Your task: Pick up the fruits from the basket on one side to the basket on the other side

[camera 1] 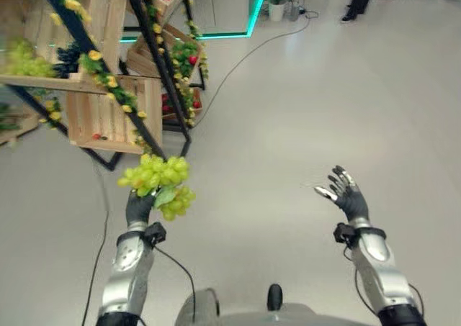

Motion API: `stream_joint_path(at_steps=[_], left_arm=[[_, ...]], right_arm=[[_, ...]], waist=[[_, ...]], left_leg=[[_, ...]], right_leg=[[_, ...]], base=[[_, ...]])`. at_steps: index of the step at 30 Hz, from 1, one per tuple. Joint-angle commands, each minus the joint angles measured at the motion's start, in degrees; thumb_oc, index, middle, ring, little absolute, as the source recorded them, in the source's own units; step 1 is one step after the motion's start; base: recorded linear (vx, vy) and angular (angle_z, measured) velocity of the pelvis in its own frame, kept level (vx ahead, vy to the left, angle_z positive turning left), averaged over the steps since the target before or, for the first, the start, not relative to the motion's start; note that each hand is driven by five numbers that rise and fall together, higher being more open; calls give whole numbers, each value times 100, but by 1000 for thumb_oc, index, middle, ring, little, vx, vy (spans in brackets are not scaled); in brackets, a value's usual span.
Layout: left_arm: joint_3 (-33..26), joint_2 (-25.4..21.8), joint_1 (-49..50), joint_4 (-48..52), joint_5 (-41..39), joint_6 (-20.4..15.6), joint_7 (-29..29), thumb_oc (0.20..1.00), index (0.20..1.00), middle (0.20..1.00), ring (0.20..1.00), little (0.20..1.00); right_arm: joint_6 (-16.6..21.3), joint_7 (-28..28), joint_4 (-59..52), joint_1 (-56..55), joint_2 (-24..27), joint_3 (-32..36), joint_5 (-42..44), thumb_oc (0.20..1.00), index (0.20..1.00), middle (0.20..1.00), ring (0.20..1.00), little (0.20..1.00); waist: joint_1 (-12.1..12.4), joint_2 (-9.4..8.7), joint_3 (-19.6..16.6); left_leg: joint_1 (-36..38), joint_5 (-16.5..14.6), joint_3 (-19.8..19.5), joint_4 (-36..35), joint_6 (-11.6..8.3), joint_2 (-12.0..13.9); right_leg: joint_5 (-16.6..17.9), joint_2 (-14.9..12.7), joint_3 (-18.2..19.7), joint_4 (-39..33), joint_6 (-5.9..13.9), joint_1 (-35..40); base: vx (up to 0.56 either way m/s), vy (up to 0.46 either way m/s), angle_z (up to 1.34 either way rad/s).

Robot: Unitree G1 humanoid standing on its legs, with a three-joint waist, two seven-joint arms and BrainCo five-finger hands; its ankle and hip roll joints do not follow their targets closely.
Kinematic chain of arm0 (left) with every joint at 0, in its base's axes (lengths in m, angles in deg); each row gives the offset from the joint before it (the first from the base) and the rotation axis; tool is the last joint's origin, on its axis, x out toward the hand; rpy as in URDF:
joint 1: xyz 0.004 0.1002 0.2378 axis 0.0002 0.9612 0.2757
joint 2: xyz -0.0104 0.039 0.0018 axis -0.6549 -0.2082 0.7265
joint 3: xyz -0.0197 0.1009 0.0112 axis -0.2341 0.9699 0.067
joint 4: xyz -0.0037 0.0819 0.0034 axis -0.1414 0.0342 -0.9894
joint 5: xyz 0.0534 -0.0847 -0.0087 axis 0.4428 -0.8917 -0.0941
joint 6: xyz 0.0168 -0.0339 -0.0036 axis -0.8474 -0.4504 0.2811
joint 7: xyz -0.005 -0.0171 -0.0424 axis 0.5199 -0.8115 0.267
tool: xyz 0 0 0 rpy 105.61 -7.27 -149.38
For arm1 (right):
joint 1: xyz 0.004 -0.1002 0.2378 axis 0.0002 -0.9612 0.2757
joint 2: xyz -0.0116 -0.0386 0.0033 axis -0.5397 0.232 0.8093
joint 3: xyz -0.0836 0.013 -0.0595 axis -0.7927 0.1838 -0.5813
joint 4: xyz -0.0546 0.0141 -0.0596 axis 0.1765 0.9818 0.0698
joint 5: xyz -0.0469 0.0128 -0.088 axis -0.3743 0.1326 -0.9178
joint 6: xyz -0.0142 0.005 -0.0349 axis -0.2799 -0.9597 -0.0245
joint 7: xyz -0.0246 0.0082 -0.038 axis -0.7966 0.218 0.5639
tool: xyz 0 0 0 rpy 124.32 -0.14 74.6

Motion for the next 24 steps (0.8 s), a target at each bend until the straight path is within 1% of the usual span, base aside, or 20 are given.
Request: stream_joint_path(at_steps=[1, 2, 3, 4, 6, 8, 10, 11, 12, 13, 14, 15, 16, 18, 19, 20, 21, 22, 23, 24], left_arm=[[-373, -227, -108, 427, -119, -404, 34, 200, 200, 200, 200, 200], [-370, -250, -70, 385, -60, -410, 26, 200, 200, 200, 200, 200], [-361, -250, -58, 366, -41, -416, 12, 200, 200, 200, 200, 200], [-353, -248, -51, 335, -41, -417, 5, 200, 200, 200, 200, 200], [-349, -251, -9, 327, -20, -408, 17, 200, 200, 200, 200, 200], [-354, -298, -35, 317, 21, -403, 51, 200, 200, 200, 200, 200], [-328, -337, -61, 340, 71, -385, 117, 200, 200, 200, 200, 200], [-302, -373, -107, 364, 95, -368, 149, 200, 200, 200, 200, 200], [-302, -374, -111, 362, 96, -368, 150, 200, 200, 200, 200, 200], [-261, -436, -114, 381, 136, -366, 178, 200, 200, 200, 200, 200], [-114, -637, -227, 411, 317, -345, 217, 200, 200, 200, 200, 200], [-113, -646, -230, 407, 318, -347, 215, 200, 200, 200, 200, 200], [-69, -707, -277, 407, 399, -336, 211, 200, 200, 200, 200, 200], [-19, -871, -352, 462, 529, -332, 243, 200, 200, 200, 200, 200], [14, -942, -420, 492, 575, -342, 214, 200, 200, 200, 200, 200], [21, -998, -438, 504, 585, -362, 201, 200, 200, 200, 200, 200], [40, -1001, -452, 469, 616, -357, 179, 200, 200, 200, 200, 200], [58, -989, -453, 445, 640, -339, 212, 200, 200, 200, 200, 200], [46, -939, -383, 438, 675, -298, 291, 200, 200, 200, 200, 200], [45, -940, -384, 440, 675, -297, 292, 200, 200, 200, 200, 200]], right_arm=[[342, 113, -375, 201, 60, 132, -64, 1000, 1000, 1000, 1000, 1000], [353, 125, -397, 217, 68, 135, -64, 1000, 1000, 1000, 1000, 1000], [375, 130, -401, 237, 87, 138, -78, 1000, 1000, 1000, 1000, 1000], [391, 139, -396, 269, 125, 136, -66, 1000, 1000, 1000, 1000, 1000], [396, 87, -427, 275, 137, 137, -24, 1000, 1000, 1000, 1000, 1000], [393, 55, -433, 273, 157, 151, -23, 1000, 1000, 1000, 1000, 1000], [374, -6, -481, 249, 147, 171, 15, 1000, 1000, 1000, 1000, 1000], [374, -5, -499, 242, 130, 221, 20, 1000, 1000, 1000, 1000, 1000], [372, -6, -503, 241, 129, 224, 19, 1000, 1000, 1000, 1000, 1000], [355, -10, -546, 201, 95, 265, 40, 1000, 1000, 1000, 1000, 1000], [380, 47, -554, 123, -144, 381, 94, 1000, 1000, 1000, 1000, 1000], [380, 50, -556, 121, -153, 380, 90, 1000, 1000, 1000, 1000, 1000], [397, 94, -500, 108, -255, 373, 88, 1000, 1000, 1000, 1000, 1000], [378, 117, -470, 132, -379, 373, 131, 1000, 1000, 1000, 1000, 1000], [408, 113, -503, 163, -472, 353, 229, 1000, 1000, 1000, 1000, 1000], [387, 134, -505, 187, -505, 301, 209, 1000, 1000, 1000, 1000, 1000], [390, 144, -448, 233, -510, 208, 178, 1000, 1000, 1000, 1000, 1000], [381, 142, -407, 262, -516, 151, 174, 1000, 1000, 1000, 1000, 1000], [363, 84, -386, 200, -518, 152, 168, 1000, 1000, 1000, 1000, 1000], [362, 83, -387, 200, -519, 153, 169, 1000, 1000, 1000, 1000, 1000]], waist=[[-51, -163, 35], [-36, -145, 23], [-45, -116, 1], [-82, -74, -19], [-116, -47, -40], [-106, -18, -72], [-104, -8, -108], [-180, 8, -107], [-175, 5, -107], [-191, -24, -85], [-324, -102, -173], [-311, -115, -185], [-346, -166, -226], [-459, -268, -243], [-521, -310, -230], [-527, -308, -211], [-464, -267, -162], [-444, -199, -116], [-439, -187, -133], [-441, -201, -140]], left_leg=[[615, -259, 506, -692, 321, 491], [747, -245, 423, -1151, 323, 628], [777, -167, 327, -1362, 298, 763], [850, 11, 222, -1616, 227, 972], [958, 84, 73, -1622, 183, 1124], [1111, -74, -150, -1543, 115, 1015], [1259, -465, -363, -1555, 111, 831], [1320, -570, -264, -1735, 118, 832], [1333, -563, -256, -1757, 121, 830], [1359, -698, -126, -1745, 144, 807], [1543, -881, 142, -2306, 266, 770], [1560, -855, 158, -2357, 268, 766], [1616, -777, 207, -2610, 302, 756], [1705, -665, 305, -2989, 390, 690], [1732, -530, 370, -3256, 431, 667], [1796, -412, 477, -3498, 475, 618], [1840, -368, 597, -3505, 535, 540], [1831, -368, 649, -3459, 572, 486], [1765, -308, 720, -3459, 661, 281], [1743, -282, 720, -3458, 666, 263]], right_leg=[[-526, -83, -101, 25, 325, 84], [-533, -121, -74, 40, 398, 87], [-549, -159, -46, 54, 452, 85], [-561, -198, -22, 55, 506, 100], [-494, -313, -5, 10, 615, 114], [-370, -368, 21, -39, 683, 107], [-245, -481, 86, -12, 758, -17], [-179, -576, 78, 21, 807, -91], [-181, -581, 83, 26, 812, -94], [-117, -697, 90, 96, 867, -169], [113, -899, 74, 282, 1075, -481], [113, -905, 88, 290, 1079, -501], [285, -968, 119, 339, 1178, -617], [816, -1090, 292, 482, 1309, -866], [1020, -1091, 404, 420, 1355, -1007], [1242, -1139, 390, 359, 1387, -1163], [1119, -1115, 114, 440, 1319, -1232], [951, -1032, -7, 531, 1260, -1221], [606, -863, 11, 757, 1168, -1054], [626, -880, 16, 752, 1167, -1073]], base=[[179, 136, 2], [99, 114, 5], [118, 198, 1], [68, 232, 5], [33, 236, 9], [29, 222, -10], [-9, 300, 8], [-25, 263, 6], [-61, 266, 9], [-130, 487, 18], [-130, 486, 18], [-135, 495, 19], [-74, 251, 23], [-131, 330, -2], [-181, 321, -16], [-228, 429, -9], [-196, 425, -25], [-195, 547, -80], [-124, 362, -83], [-104, 323, -62]])
